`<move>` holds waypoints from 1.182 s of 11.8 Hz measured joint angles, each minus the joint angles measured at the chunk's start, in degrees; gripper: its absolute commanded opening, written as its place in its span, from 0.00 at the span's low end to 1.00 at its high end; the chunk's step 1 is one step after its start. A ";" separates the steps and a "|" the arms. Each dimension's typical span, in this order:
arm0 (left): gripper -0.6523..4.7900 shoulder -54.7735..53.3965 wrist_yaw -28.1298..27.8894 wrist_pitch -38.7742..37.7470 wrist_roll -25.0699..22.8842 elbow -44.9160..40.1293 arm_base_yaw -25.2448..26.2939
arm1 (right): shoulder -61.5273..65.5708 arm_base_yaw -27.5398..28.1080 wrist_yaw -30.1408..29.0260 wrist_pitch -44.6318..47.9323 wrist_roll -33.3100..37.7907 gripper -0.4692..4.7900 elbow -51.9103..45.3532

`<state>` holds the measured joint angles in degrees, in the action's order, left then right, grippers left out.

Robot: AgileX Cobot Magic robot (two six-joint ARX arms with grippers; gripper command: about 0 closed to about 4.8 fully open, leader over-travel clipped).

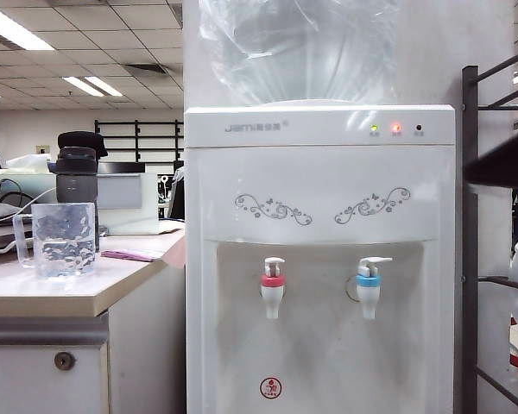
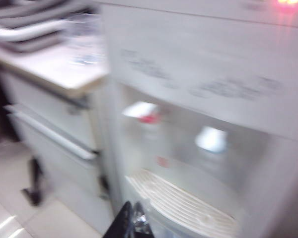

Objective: Pick up the plastic mug from the left desk, go to the hot water outlet of the water dispenser, press the vertical switch to get some water, then put the mug back on the desk.

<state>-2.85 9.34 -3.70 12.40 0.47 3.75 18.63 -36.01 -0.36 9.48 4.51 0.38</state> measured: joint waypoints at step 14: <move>0.11 0.24 0.92 -0.39 1.42 0.00 -0.09 | -18.47 36.39 -2.64 -11.02 1.46 0.21 0.00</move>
<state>-2.61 10.26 -4.10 13.82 0.47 3.66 0.16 0.38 -3.01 -1.54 5.98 0.38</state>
